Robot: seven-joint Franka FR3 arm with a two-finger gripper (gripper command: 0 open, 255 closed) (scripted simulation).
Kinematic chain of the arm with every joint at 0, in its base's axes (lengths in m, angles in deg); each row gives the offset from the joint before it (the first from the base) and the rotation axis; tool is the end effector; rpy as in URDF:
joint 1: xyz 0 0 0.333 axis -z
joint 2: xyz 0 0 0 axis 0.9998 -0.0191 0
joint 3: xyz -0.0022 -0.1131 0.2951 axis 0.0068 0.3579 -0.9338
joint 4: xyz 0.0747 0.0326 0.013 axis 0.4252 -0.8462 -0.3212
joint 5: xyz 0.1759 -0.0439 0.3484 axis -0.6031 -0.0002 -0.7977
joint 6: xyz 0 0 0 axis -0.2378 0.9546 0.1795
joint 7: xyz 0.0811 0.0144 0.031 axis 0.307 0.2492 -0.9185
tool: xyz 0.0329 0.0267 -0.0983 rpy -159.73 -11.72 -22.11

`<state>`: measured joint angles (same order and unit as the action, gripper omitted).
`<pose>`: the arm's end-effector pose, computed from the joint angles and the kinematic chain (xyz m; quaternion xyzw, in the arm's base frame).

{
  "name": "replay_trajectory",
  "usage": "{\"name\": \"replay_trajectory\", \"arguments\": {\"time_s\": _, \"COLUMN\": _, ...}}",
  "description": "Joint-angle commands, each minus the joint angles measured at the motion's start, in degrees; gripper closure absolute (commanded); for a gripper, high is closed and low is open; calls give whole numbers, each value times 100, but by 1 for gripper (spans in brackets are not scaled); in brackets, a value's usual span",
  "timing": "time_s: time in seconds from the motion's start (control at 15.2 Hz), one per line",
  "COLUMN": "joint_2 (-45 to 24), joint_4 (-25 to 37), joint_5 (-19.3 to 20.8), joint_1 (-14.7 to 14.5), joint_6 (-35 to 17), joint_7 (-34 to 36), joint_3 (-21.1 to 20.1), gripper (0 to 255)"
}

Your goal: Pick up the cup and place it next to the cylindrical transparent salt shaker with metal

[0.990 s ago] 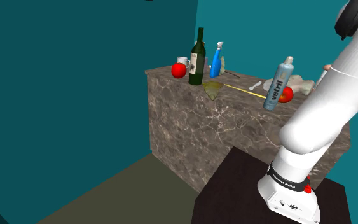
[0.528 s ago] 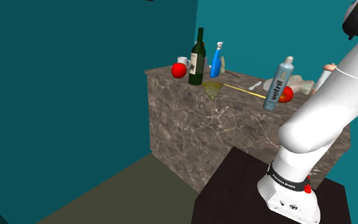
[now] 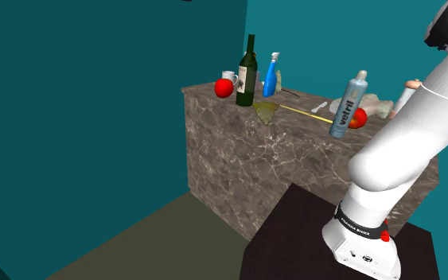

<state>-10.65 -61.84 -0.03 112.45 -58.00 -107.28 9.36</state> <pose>-0.1211 -0.5597 0.5730 0.9798 -0.1540 -0.0287 0.1242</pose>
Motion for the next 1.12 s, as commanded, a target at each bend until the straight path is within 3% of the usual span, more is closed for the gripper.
{"name": "replay_trajectory", "arguments": {"time_s": 0.0, "joint_2": 70, "joint_4": -193, "joint_5": 87, "joint_1": 58, "joint_6": -153, "joint_7": 75, "joint_3": -70, "gripper": 255}}
{"name": "replay_trajectory", "arguments": {"time_s": 0.59, "joint_2": -79, "joint_4": -812, "joint_5": 0, "joint_1": -40, "joint_6": -861, "joint_7": 49, "joint_3": 199, "gripper": 255}}
{"name": "replay_trajectory", "arguments": {"time_s": 1.06, "joint_2": -90, "joint_4": -838, "joint_5": -8, "joint_1": -56, "joint_6": -895, "joint_7": 45, "joint_3": 223, "gripper": 255}}
